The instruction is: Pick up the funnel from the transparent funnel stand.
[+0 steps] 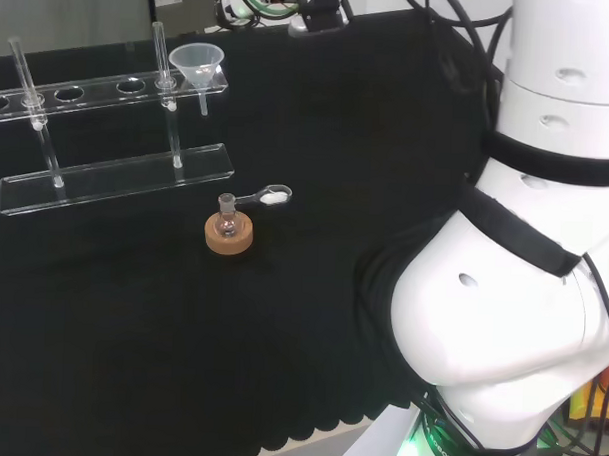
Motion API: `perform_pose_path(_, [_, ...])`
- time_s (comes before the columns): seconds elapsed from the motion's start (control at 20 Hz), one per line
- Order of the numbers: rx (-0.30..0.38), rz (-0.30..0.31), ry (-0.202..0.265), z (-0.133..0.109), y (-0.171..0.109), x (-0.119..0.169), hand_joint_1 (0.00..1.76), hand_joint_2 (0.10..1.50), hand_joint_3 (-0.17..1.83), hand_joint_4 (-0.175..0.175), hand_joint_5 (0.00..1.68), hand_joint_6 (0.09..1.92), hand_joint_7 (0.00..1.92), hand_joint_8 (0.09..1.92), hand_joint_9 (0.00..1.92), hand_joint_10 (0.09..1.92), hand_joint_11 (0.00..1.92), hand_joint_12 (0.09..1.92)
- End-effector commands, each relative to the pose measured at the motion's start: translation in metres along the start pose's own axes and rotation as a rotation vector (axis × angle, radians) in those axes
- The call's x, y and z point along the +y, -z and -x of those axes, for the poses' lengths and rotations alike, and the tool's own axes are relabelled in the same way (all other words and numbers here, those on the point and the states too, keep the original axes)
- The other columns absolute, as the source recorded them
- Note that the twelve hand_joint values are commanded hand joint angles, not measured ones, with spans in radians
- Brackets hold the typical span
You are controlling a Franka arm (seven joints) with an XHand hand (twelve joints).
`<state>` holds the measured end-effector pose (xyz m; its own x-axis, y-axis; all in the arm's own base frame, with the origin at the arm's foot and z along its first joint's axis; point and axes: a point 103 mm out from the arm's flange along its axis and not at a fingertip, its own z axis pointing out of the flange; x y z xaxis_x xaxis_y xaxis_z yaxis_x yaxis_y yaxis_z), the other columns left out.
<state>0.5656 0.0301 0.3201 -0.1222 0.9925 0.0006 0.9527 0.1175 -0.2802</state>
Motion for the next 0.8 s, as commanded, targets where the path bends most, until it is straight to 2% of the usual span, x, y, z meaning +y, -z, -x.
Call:
perform_pose_path(0.05, [-0.033, -0.033, 0.056, -0.017, -0.008, 0.025, 0.11, 1.05, 0.33, -0.005, 0.16, 0.09, 0.09, 0.52, 0.23, 0.62, 0.04, 1.38])
perform_pose_path(0.4, [-0.082, -0.087, 0.064, -0.027, -0.009, 0.030, 0.38, 0.92, 0.26, -0.009, 0.14, 0.09, 0.13, 0.55, 0.28, 0.66, 0.05, 1.40])
perform_pose_path(0.6, [-0.125, -0.152, 0.077, -0.039, -0.015, 0.033, 0.46, 0.86, 0.24, -0.013, 0.14, 0.09, 0.10, 0.59, 0.30, 0.68, 0.08, 1.41])
perform_pose_path(0.8, [-0.157, -0.180, 0.097, -0.054, -0.017, 0.037, 0.49, 0.80, 0.21, -0.023, 0.12, 0.09, 0.06, 0.63, 0.32, 0.71, 0.16, 1.42])
